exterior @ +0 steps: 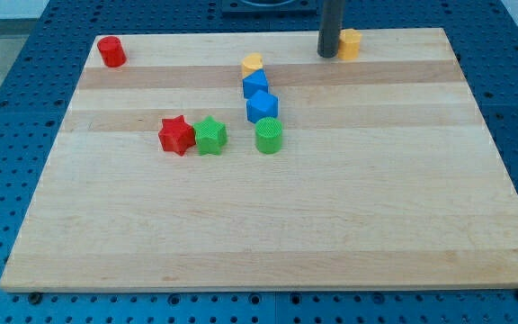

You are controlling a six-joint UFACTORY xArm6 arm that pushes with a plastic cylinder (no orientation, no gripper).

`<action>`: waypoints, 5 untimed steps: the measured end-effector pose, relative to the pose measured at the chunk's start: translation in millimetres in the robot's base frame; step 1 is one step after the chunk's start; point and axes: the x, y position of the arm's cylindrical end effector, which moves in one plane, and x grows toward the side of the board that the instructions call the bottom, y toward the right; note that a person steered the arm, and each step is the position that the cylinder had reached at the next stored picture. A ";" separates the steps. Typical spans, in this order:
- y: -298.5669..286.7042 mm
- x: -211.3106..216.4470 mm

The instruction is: Move the hexagon to the top right

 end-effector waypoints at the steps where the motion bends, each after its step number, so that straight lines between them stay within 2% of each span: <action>1: 20.8 -3.0; 3: 46.7 -14.5; 4: 37.8 -14.5; 5: -10.2 -12.4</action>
